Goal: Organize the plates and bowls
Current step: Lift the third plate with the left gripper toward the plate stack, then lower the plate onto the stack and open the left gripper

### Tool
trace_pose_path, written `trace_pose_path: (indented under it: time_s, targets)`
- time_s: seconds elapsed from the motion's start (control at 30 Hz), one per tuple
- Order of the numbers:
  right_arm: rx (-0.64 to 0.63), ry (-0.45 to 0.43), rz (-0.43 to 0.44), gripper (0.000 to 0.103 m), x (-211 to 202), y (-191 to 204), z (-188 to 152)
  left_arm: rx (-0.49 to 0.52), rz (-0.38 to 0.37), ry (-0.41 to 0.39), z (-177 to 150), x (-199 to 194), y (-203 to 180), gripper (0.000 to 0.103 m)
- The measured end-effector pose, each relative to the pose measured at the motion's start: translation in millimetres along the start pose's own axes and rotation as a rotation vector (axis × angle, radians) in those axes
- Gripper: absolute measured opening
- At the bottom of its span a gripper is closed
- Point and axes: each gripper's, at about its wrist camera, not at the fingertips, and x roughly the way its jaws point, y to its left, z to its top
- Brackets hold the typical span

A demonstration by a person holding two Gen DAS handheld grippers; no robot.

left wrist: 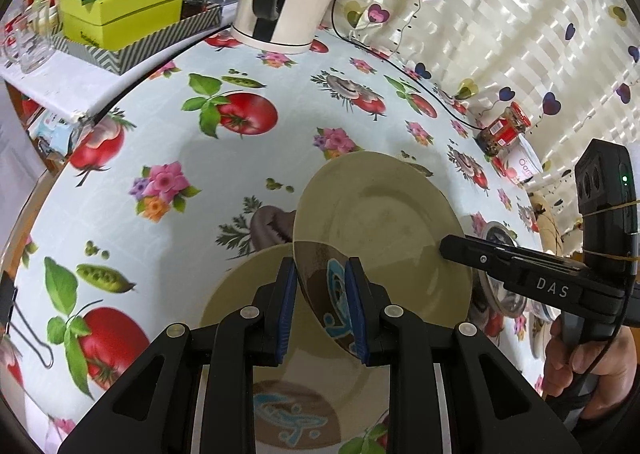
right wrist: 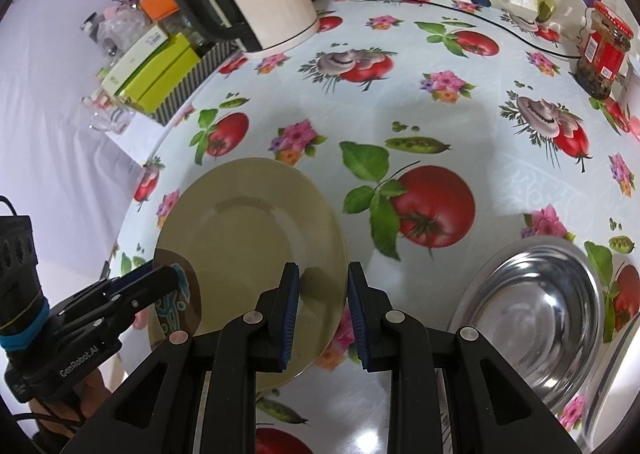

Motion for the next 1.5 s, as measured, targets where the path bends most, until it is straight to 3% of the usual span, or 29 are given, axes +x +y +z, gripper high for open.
trace_pose_path:
  time_s: [0.67,1.5]
  targets:
    - [-0.041,0.05,0.031,0.024,14.3,33.7,-32.0,-0.044,0.035,0.006,-28.8,-18.2,30.7,0.026]
    - [-0.08,0.082,0.015,0.024,24.0,49.8,-51.7,-0.066,0.058,0.032,-50.5,-19.7,42.2,0.026]
